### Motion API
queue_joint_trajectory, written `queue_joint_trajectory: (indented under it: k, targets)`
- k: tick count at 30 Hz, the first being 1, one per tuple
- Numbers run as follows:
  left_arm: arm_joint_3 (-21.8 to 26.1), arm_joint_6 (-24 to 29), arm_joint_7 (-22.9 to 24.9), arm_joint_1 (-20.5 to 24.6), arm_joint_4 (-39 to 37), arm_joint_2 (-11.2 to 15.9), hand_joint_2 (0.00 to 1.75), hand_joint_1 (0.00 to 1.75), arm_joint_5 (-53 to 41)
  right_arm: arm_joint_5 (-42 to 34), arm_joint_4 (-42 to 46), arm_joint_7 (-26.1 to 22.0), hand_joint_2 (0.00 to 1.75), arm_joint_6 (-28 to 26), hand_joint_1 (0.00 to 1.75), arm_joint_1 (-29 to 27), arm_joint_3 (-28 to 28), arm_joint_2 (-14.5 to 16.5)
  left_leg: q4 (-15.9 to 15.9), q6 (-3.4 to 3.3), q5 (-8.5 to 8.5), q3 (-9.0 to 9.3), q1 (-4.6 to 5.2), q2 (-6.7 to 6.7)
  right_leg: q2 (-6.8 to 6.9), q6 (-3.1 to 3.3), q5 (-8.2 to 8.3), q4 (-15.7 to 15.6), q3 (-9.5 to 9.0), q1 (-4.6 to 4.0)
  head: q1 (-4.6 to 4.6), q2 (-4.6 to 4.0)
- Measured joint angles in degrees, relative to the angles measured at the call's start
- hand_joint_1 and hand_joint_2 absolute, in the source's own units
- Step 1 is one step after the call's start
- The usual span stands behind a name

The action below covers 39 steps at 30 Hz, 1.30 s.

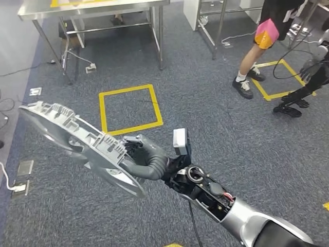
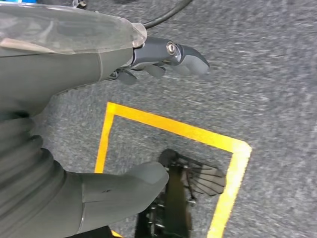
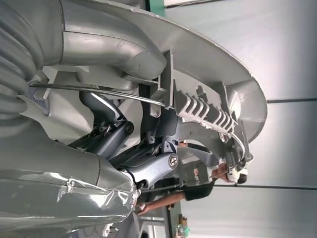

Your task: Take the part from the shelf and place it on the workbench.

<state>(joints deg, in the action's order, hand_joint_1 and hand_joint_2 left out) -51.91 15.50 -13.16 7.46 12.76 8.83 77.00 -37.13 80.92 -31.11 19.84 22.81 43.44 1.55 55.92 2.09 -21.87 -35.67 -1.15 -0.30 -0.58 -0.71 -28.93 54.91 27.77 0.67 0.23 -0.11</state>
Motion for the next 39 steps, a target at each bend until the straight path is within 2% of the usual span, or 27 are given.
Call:
queue_joint_trajectory:
  k: [3,5,6,8,9,10,11,13,14,15,17,19,20,21,22,24,25,26,28,29,30,31,34,35,36,37,39]
  targets:
    - [0.0,0.0,0.0,0.2,0.0,0.0,1.75,0.0,-0.1,1.1,-0.1,0.1,1.75,-1.0,1.75,0.3,0.0,0.0,-0.6,-1.47,-0.96,0.49,0.31,-0.13,0.01,-0.92,-0.71,-0.3,-0.33,0.08,0.25,0.0]
    - [0.0,0.0,0.0,0.3,0.0,-0.1,1.75,0.0,-0.1,1.2,-0.1,0.1,1.75,-1.4,1.75,0.5,0.0,0.0,-0.8,-2.37,-1.45,1.11,0.32,-0.19,0.17,-1.36,-2.06,2.0,0.39,0.26,0.75,0.0]
    - [0.0,0.0,0.0,0.3,0.0,-0.1,1.75,0.0,-0.2,1.2,-0.2,0.1,1.75,-1.5,1.75,0.7,0.0,0.0,-0.8,-2.75,-1.7,1.45,0.36,-0.19,0.23,-1.44,-3.25,5.0,1.96,0.28,1.1,0.0]
    - [0.0,0.0,0.0,0.4,0.0,-0.1,1.75,0.0,-0.2,1.5,-0.5,0.1,1.75,-1.9,1.75,1.0,0.0,0.0,-0.8,-3.25,-2.28,2.0,0.64,-0.19,0.27,-1.43,-5.75,13.6,7.18,0.19,1.72,0.0]
    - [0.0,0.0,0.0,0.4,0.0,-0.1,1.75,0.0,-0.2,1.8,-0.8,0.1,1.75,-2.1,1.75,1.1,0.0,0.0,-0.8,-3.38,-2.61,2.35,0.8,-0.23,0.26,-1.36,-6.08,16.8,9.61,0.13,1.93,0.0]
    - [0.0,0.0,0.1,0.4,0.0,-0.1,1.75,0.0,-0.2,2.1,-1.0,0.1,1.75,-2.4,1.75,1.2,0.0,0.0,-0.8,-3.45,-2.99,2.82,0.94,-0.32,0.26,-1.21,-5.32,18.0,11.1,0.05,2.05,0.0]
    - [0.0,0.0,0.1,0.4,0.0,-0.1,1.75,0.0,-0.2,2.4,-1.3,0.2,1.75,-2.7,1.75,1.3,0.0,0.0,-0.8,-3.47,-3.39,3.41,1.06,-0.44,0.26,-0.96,-3.4,16.9,11.42,-0.06,2.16,0.0]
    - [0.0,-0.1,0.3,0.4,0.0,-0.2,1.75,0.0,-0.2,2.8,-2.1,0.3,1.75,-3.3,1.75,1.8,0.0,0.0,-0.9,-3.37,-4.29,4.69,1.18,-0.69,0.24,-0.11,2.2,9.8,9.56,-0.48,2.43,0.0]
    - [0.0,-0.1,0.3,0.5,0.0,-0.3,1.75,0.0,-0.2,2.9,-2.6,0.3,1.75,-3.4,1.75,2.3,0.0,0.0,-0.8,-3.22,-4.7,5.11,1.29,-0.8,0.24,0.32,4.21,6.2,8.35,-0.74,2.41,0.0]
    - [0.0,-0.1,0.3,0.5,0.0,-0.4,1.75,0.0,-0.1,3.0,-3.2,0.2,1.75,-3.6,1.75,3.0,0.0,0.1,-0.8,-3.04,-4.99,5.26,1.32,-0.86,0.24,0.65,5.24,3.6,7.45,-0.98,2.36,0.0]
    - [0.0,-0.1,0.3,0.6,0.0,-0.5,1.75,0.0,0.0,3.0,-4.5,0.1,1.75,-3.8,1.75,4.1,0.0,0.2,-0.9,-2.59,-5.22,5.23,1.32,-0.9,0.19,0.95,5.14,1.8,6.77,-1.23,2.11,0.0]
    - [0.0,-0.1,0.3,0.5,0.0,-0.5,1.75,0.0,0.1,3.0,-5.9,0.0,1.75,-4.1,1.75,5.3,0.0,0.4,-0.8,-2.06,-5.61,5.37,1.3,-0.71,0.15,1.21,5.07,0.8,5.93,-0.91,2.07,0.0]
    - [0.0,-0.2,0.2,0.6,0.0,-0.6,1.75,0.0,0.2,3.0,-6.6,-0.1,1.75,-4.3,1.75,6.0,-0.1,0.5,0.5,-1.76,-6.29,4.88,1.3,-0.58,0.2,1.4,5.05,0.4,5.37,-0.73,1.86,0.0]
    - [0.0,-0.2,0.1,0.6,0.0,-0.6,1.75,0.0,0.3,3.0,-7.5,-0.1,1.75,-4.4,1.75,6.7,-0.1,0.6,3.1,-1.43,-7.38,3.6,1.25,-0.45,0.29,1.6,4.99,0.0,4.82,-0.55,1.57,0.0]
    - [0.0,-0.2,-0.1,0.6,0.0,-0.6,1.75,0.0,0.4,3.0,-8.3,-0.2,1.75,-4.6,1.75,7.4,-0.1,0.7,6.8,-1.14,-8.7,1.51,1.1,-0.35,0.38,1.73,4.82,-0.2,4.52,-0.54,1.25,0.0]
    - [0.0,-0.3,-0.3,0.4,0.0,-0.6,1.75,0.0,0.6,3.0,-10.0,-0.3,1.75,-4.7,1.75,8.2,-0.3,0.7,14.3,-0.67,-10.59,-3.56,0.73,-0.28,0.46,1.85,4.36,-0.2,4.11,-0.51,0.81,0.0]
    - [0.0,-0.3,-0.4,0.2,0.0,-0.6,1.75,0.0,0.7,3.0,-10.8,-0.5,1.75,-4.7,1.75,8.5,-0.4,0.7,15.8,-0.49,-10.12,-5.16,0.52,-0.25,0.43,1.8,4.06,-0.2,3.81,-0.47,0.72,0.0]
    - [0.0,-0.3,-0.5,0.0,0.0,-0.6,1.75,0.0,0.8,3.0,-11.6,-0.5,1.75,-4.8,1.75,8.8,-0.4,0.7,15.0,-0.33,-8.5,-5.6,0.3,-0.22,0.38,1.7,3.71,-0.2,3.42,-0.39,0.65,0.0]
    - [0.0,-0.5,-0.8,-0.1,0.0,-0.6,1.75,0.0,1.0,3.0,-13.0,-0.6,1.75,-5.2,1.75,9.5,-0.6,0.7,7.5,0.0,-3.08,-3.38,-0.16,-0.07,0.3,1.25,2.81,0.0,2.5,-0.2,0.53,0.0]
    - [0.0,-0.5,-0.9,-0.1,0.0,-0.6,1.75,0.0,1.1,3.0,-13.7,-0.7,1.75,-5.4,1.75,9.9,-0.8,0.7,3.5,0.06,-1.2,-1.84,-0.18,-0.03,0.23,0.89,2.33,0.2,2.21,-0.23,0.31,0.0]
    - [0.0,-0.6,-1.1,-0.1,0.0,-0.6,1.75,0.0,1.2,3.0,-14.3,-0.7,1.75,-5.6,1.75,10.2,-1.0,0.7,0.8,-0.13,-0.15,-0.73,-0.18,-0.02,0.17,0.55,1.94,0.3,2.05,-0.3,0.15,0.0]
    - [0.0,-0.6,-1.3,-0.1,0.0,-0.7,1.75,0.0,1.3,3.0,-14.8,-0.7,1.75,-5.7,1.75,10.5,-1.2,0.7,-0.5,-0.47,-0.05,-0.19,-0.08,-0.05,0.11,0.22,1.66,0.3,1.99,-0.4,0.13,0.0]
    - [0.0,-0.7,-1.5,-0.3,0.0,-0.7,1.75,0.0,1.6,3.0,-15.7,-0.8,1.75,-6.1,1.75,10.7,-1.9,0.7,-0.7,-1.92,-0.75,0.25,0.23,-0.18,0.1,-0.62,0.94,0.3,1.71,-0.21,0.59,0.0]
    - [0.0,-0.7,-1.6,-0.5,0.0,-0.7,1.75,0.0,1.6,3.0,-16.0,-0.8,1.75,-6.2,1.75,10.7,-2.1,0.7,-0.8,-2.38,-0.93,0.57,0.26,-0.17,0.17,-0.84,0.2,1.5,2.05,-0.08,0.75,0.0]
    - [0.0,-0.7,-1.6,-0.5,0.0,-0.7,1.75,0.0,1.6,3.0,-16.2,-0.8,1.75,-6.3,1.75,10.7,-2.3,0.7,-0.9,-2.8,-1.13,0.95,0.25,-0.15,0.22,-1.01,-1.03,4.0,3.13,-0.03,0.99,0.0]
    - [0.0,-0.7,-1.6,-0.6,0.0,-0.7,1.75,0.0,1.6,3.0,-16.5,-0.8,1.75,-6.3,1.75,10.8,-2.5,0.7,-1.0,-3.15,-1.38,1.3,0.31,-0.15,0.27,-1.09,-2.66,7.9,5.03,-0.02,1.3,0.0]
    - [0.0,-0.7,-1.6,-0.7,0.0,-0.6,1.75,0.0,1.6,3.0,-17.0,-0.8,1.75,-6.3,1.75,10.8,-2.8,0.6,-1.0,-3.55,-1.91,1.87,0.56,-0.18,0.28,-1.15,-5.42,16.6,10.08,-0.08,1.86,0.0]
